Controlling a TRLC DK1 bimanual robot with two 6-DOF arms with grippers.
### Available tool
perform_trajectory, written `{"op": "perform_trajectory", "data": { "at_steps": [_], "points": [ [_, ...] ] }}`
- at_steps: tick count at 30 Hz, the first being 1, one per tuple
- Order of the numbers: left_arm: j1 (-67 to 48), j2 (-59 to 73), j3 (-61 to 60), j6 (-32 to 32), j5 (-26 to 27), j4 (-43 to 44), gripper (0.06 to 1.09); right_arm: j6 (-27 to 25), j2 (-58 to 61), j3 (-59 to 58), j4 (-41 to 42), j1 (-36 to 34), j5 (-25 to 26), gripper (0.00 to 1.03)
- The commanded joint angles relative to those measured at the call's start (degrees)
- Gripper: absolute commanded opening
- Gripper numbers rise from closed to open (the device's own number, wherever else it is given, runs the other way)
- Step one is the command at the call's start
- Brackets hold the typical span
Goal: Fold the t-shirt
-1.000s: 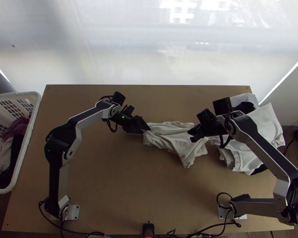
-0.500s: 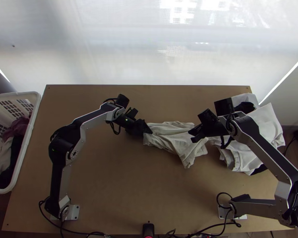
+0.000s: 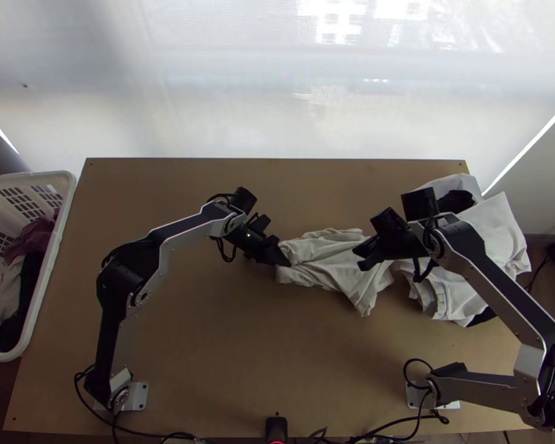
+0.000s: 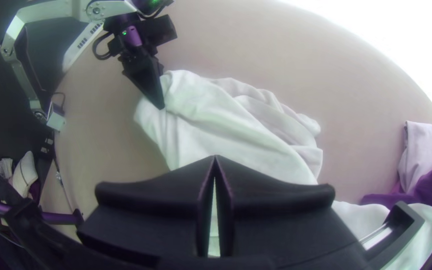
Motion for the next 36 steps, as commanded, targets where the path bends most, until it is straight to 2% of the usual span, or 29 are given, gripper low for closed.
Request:
{"op": "perform_trajectory", "data": {
  "at_steps": [1, 8, 12, 15, 18, 21, 28, 32, 36],
  "points": [
    [-5.27, -4.83, -7.60, -4.54, 0.88, 3.14, 0.10, -0.11, -0.69, -1.88, 0.01, 0.21, 0.03, 0.03],
    [-9.22, -8.70, -13.75, -18.42, 0.79, 15.98, 0.10, 0.68, -2.80, -5.48, 0.01, 2.32, 0.03, 0.03],
    [-12.04, -10.55, -14.80, -20.09, -0.79, 18.17, 0.10, 1.38, -5.09, -7.86, 0.01, 2.85, 0.03, 0.03],
    [-13.88, -13.27, -17.53, -24.40, -0.97, 22.39, 0.10, 2.79, -7.19, -9.26, 0.01, 4.52, 0.21, 0.03],
    [-14.41, -15.99, -21.66, -29.32, -1.14, 29.34, 0.10, 4.11, -8.95, -11.37, 0.01, 7.60, 3.90, 0.23],
    [-12.74, -16.08, -22.71, -29.50, -1.14, 29.95, 0.10, 4.20, -11.15, -13.75, -0.52, 12.25, 9.17, 0.62],
    [-8.61, -16.08, -23.15, -29.50, -1.14, 30.21, 0.10, 3.76, -20.91, -14.80, -6.76, 22.45, 17.17, 0.99],
    [-7.29, -16.43, -23.50, -29.94, -1.06, 30.21, 0.10, 2.97, -24.69, -15.77, -9.92, 27.72, 23.06, 0.99],
    [-7.29, -16.43, -23.50, -30.38, -1.14, 30.21, 0.10, 3.67, -25.12, -20.43, -3.77, 30.80, 38.17, 0.98]
  ]
}}
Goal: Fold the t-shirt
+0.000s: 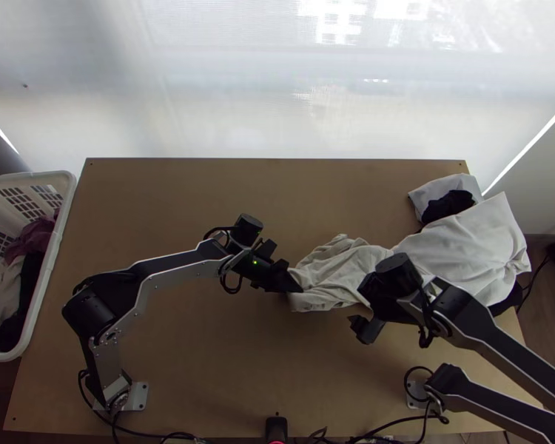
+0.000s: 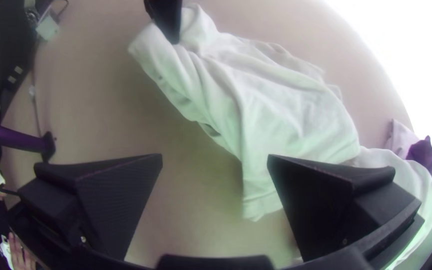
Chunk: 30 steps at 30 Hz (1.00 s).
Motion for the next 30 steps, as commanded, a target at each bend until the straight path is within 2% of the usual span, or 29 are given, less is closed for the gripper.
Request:
{"op": "perform_trajectory", "data": {
  "at_steps": [1, 5, 9, 14, 17, 21, 26, 30],
  "points": [
    [1.15, 0.03, -0.55, -0.80, -0.03, 0.29, 0.10, -0.33, -3.73, -6.03, 5.53, 7.06, 18.01, 0.98],
    [0.97, 0.73, -0.47, -0.72, -0.03, 0.29, 0.10, -2.62, -2.94, -11.39, 13.26, 11.11, 22.84, 0.98],
    [0.53, 0.82, -0.29, -0.72, -0.03, 0.29, 0.10, -3.32, -1.35, -13.24, 16.60, 13.74, 22.93, 0.98],
    [0.18, 0.99, 0.15, -0.89, 0.06, 0.29, 0.10, -1.39, 0.40, -13.85, 18.01, 21.21, 22.05, 0.98],
    [0.00, 0.82, 0.24, -1.16, 0.15, 0.29, 0.10, -3.06, 2.25, -13.76, 21.79, 23.85, 22.14, 0.98],
    [0.27, 0.55, 0.41, -1.33, 0.23, 0.29, 0.10, -2.88, 7.44, -13.94, 26.71, 29.30, 22.49, 0.98],
    [0.53, -0.50, 0.24, -1.42, 0.41, 0.12, 0.10, -3.41, 13.76, -14.47, 36.03, 29.48, 24.87, 0.98],
    [0.71, -1.21, 0.24, -1.51, 0.41, -0.06, 0.10, -6.66, 17.28, -15.17, 42.53, 29.30, 28.38, 0.98]
  ]
}}
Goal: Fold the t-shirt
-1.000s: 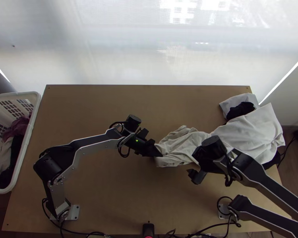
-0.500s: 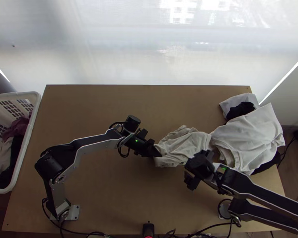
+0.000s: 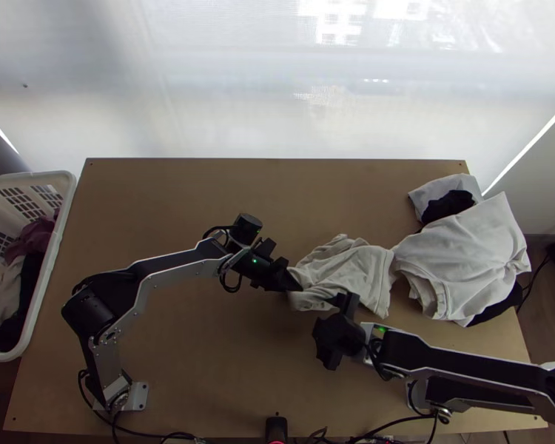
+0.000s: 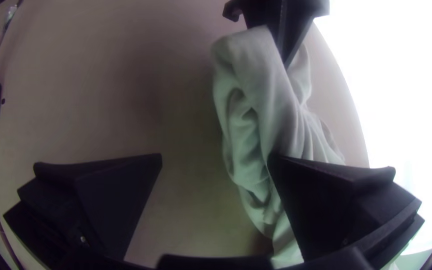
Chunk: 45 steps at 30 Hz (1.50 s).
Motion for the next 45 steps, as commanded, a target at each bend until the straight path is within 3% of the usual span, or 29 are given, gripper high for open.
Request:
{"op": "perform_trajectory", "data": {
  "at_steps": [1, 16, 21, 31, 45],
  "points": [
    [0.40, -1.38, -0.18, 0.00, 0.08, -0.32, 0.10, -3.93, 6.81, -0.96, 10.58, 1.12, 4.39, 0.98],
    [-0.48, -3.84, -2.99, 0.44, 0.08, -0.59, 0.10, -13.43, 6.81, -1.84, 20.51, -4.06, 9.84, 0.98],
    [-0.74, -2.17, -2.99, 0.70, 0.08, -0.59, 0.10, -13.87, 3.91, -1.14, 19.99, -3.71, 10.45, 0.98],
    [-0.92, 0.38, -1.59, 0.97, 0.08, -0.76, 0.10, -12.02, -3.56, -0.35, 10.93, -2.13, 10.71, 0.98],
    [-0.92, 0.99, -0.44, 0.97, 0.17, -0.94, 0.10, -9.21, -1.54, -2.10, 10.85, 3.50, 10.45, 0.98]
  ]
}}
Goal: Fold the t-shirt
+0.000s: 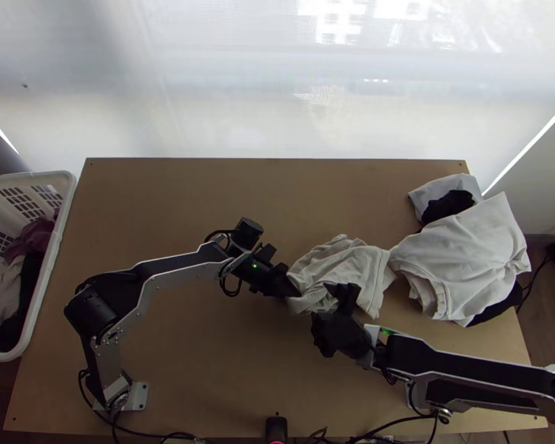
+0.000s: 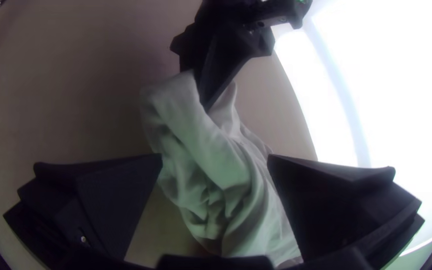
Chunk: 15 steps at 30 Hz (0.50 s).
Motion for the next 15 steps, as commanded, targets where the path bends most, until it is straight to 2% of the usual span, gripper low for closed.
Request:
{"op": "perform_trajectory", "data": {
  "at_steps": [1, 12, 15],
  "points": [
    [-0.15, 0.42, 0.78, -0.08, 0.08, -0.15, 0.10, 0.78, 1.48, -0.38, 0.07, 2.38, -0.26, 0.98],
    [-1.30, 0.25, 0.78, 0.01, 0.26, -0.68, 0.10, -0.01, 6.23, -0.47, 2.97, 2.12, -0.08, 0.98],
    [-1.73, 0.25, 0.78, 0.09, 0.26, -0.68, 0.10, -1.94, 6.49, -1.26, 5.87, 2.03, 0.00, 0.98]
  ]
}}
